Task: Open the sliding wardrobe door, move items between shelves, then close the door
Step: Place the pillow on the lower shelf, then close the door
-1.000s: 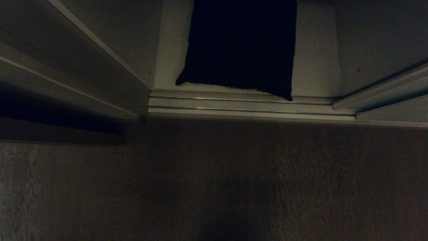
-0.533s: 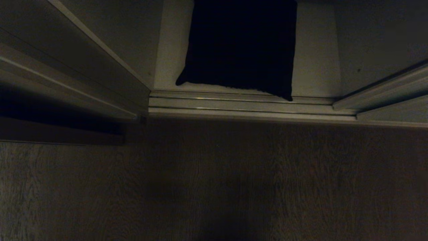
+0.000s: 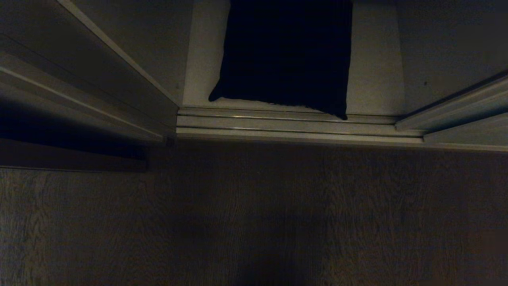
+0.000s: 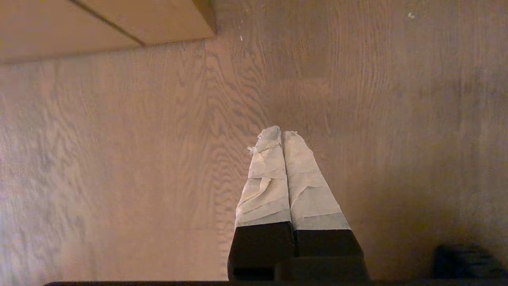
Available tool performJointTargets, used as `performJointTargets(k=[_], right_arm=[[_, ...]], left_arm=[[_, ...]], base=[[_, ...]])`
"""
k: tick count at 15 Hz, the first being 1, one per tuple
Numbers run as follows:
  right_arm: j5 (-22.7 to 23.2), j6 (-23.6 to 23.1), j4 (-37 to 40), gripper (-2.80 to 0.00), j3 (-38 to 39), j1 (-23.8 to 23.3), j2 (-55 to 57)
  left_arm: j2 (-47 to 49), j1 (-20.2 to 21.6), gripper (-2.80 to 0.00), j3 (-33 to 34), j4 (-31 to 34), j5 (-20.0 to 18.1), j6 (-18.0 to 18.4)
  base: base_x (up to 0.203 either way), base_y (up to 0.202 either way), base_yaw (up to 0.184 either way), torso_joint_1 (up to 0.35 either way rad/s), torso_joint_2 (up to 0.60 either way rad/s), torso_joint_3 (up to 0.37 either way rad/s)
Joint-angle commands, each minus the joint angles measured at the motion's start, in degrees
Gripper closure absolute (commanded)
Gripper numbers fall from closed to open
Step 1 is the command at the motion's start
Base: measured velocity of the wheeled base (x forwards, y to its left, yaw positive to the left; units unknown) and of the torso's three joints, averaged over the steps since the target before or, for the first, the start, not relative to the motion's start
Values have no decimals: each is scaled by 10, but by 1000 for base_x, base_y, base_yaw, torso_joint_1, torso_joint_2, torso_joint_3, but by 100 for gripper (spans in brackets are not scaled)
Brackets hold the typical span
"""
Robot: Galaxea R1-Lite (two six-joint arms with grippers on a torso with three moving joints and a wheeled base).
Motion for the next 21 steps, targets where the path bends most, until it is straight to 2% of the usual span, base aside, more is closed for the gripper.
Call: performJointTargets(k=[1,3,9,10,12,14,15,17,18,20,21], right_arm=[[3,-13,-18,0,26,0,2],[-1,-15,-29,0,29,0,2],[-6,-37,-43,0,50,0,2],[-13,-44,-45,0,49,0,2],[-61,-53,-63,0,48,0,2],[-77,-77,-92,0,62,1,2],[-79,-102,-110,0,85,-11,4],[-75,-171,-145,0,107,-79,10],[-73,-201,-158,0,112,-97,-1],[-73,-213,-145,0,115,-130,-54],[-75,-216,-133,0,116,-131,-77]], left_arm=[[0,0,0,2,0,-1,-1],[0,0,0,2,-1,1,-15],[0,0,0,2,-1,1,-16],[0,0,0,2,-1,2,-16],[0,0,0,2,-1,1,-16],[0,0,0,2,-1,1,-16],[0,0,0,2,-1,2,-16],[0,0,0,2,-1,1,-16],[0,0,0,2,-1,2,-16],[0,0,0,2,-1,2,-16],[0,0,0,2,-1,1,-16]], base=[[0,0,0,0,0,0],[0,0,0,0,0,0],[0,0,0,0,0,0],[0,0,0,0,0,0],[0,0,0,0,0,0],[0,0,0,0,0,0],[0,0,0,0,0,0],[0,0,0,0,0,0],[0,0,0,0,0,0],[0,0,0,0,0,0],[0,0,0,0,0,0]])
